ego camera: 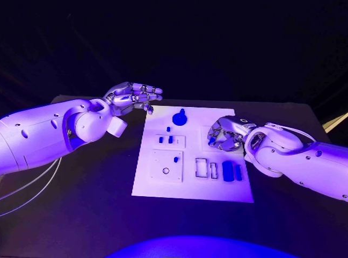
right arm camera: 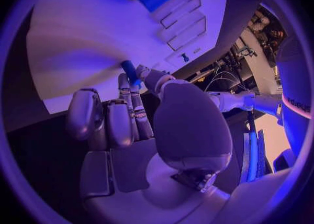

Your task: Assemble the parts on the task board

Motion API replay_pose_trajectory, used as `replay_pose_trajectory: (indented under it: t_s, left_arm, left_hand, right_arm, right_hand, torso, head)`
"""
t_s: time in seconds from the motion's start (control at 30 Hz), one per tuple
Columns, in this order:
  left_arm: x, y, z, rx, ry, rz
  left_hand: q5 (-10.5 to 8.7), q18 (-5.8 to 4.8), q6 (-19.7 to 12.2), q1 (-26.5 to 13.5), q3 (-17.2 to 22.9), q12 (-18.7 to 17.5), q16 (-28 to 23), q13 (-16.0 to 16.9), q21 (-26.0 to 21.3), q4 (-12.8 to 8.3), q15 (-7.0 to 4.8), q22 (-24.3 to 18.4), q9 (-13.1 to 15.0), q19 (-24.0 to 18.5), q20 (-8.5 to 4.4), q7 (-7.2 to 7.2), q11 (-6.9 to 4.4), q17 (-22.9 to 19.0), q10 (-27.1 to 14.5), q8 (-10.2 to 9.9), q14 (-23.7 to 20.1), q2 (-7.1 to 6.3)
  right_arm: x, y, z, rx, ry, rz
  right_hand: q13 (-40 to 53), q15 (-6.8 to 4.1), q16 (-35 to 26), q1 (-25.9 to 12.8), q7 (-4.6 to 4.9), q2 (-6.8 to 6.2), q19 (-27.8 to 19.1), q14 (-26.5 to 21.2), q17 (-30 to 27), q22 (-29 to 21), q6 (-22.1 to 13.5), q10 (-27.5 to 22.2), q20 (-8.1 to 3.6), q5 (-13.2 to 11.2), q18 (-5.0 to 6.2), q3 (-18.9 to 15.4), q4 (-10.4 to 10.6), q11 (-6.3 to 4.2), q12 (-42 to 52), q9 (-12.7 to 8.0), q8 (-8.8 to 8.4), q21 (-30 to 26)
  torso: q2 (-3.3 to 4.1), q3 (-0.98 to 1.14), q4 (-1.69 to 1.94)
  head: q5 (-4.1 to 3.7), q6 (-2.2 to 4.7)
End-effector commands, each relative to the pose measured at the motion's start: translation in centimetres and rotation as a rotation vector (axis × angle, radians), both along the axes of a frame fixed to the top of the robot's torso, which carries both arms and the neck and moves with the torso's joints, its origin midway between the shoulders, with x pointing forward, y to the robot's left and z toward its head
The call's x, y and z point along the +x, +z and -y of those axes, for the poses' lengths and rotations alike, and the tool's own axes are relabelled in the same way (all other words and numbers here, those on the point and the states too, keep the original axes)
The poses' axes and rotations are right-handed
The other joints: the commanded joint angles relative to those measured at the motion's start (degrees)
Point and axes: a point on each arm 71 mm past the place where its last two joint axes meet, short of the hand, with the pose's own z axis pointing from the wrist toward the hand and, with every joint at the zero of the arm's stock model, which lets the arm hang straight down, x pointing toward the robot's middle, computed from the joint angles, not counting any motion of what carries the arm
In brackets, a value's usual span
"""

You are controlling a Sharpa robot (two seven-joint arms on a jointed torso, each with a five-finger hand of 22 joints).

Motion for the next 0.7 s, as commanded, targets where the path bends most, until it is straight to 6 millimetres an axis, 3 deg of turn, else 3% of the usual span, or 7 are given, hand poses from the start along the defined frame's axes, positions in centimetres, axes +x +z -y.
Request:
replay_pose_trajectory:
  t_s: [0.03,0.47,0.7]
  left_arm:
    - [0.0,0.1,0.1,-0.004,-0.006,0.0]
    - [0.0,0.0,0.0,-0.002,-0.004,-0.001]
    - [0.1,0.0,-0.1,-0.001,0.0,-0.001]
  left_hand:
    - [-0.12,-0.91,-0.4,0.0,-1.5,0.8,-0.5,-0.5,-0.5,0.4,0.08,-0.9,-0.6,-0.1,0.02,0.38,0.06,-0.7,-1.2,1.1,-0.7,0.79]
    - [-0.12,-0.91,-0.4,0.1,-1.5,0.8,-0.5,-0.5,-0.5,0.4,0.08,-0.9,-0.7,-0.1,0.01,0.39,0.06,-0.7,-1.2,1.1,-0.7,0.85]
    - [-0.12,-0.91,-0.4,0.1,-1.5,0.8,-0.5,-0.5,-0.5,0.4,0.08,-0.9,-0.7,-0.1,0.01,0.39,0.06,-0.7,-1.2,1.1,-0.7,0.85]
  right_arm:
    - [-0.1,0.0,-0.2,-0.004,0.003,0.004]
    - [-0.5,0.7,0.0,0.038,0.001,0.062]
    - [-1.1,2.8,0.4,0.081,0.008,0.086]
  right_hand:
    - [2.7,-0.27,0.9,1.2,-0.17,2.94,1.0,1.3,1.1,1.1,0.8,5.9,-0.24,-0.1,-0.63,4.4,-0.7,-1.73,1.7,2.0,2.46,1.7]
    - [3.7,-0.5,1.1,1.7,-0.19,3.25,1.5,1.4,1.5,2.1,0.7,6.9,-0.55,-0.7,-0.87,6.1,-2.4,-1.94,1.6,3.5,3.67,2.7]
    - [3.8,-0.51,1.1,1.6,-0.19,3.2,1.6,1.4,1.5,2.2,0.7,7.0,-0.56,-0.7,-0.9,6.2,-2.6,-1.94,1.5,3.7,3.79,2.8]
  torso:
    - [-0.01,0.0,-0.03]
    - [-0.11,-0.02,-0.03]
    - [-0.13,-0.04,-0.01]
  head:
    - [-0.02,-0.05]
    - [-0.02,-0.01]
    - [0.09,-0.02]
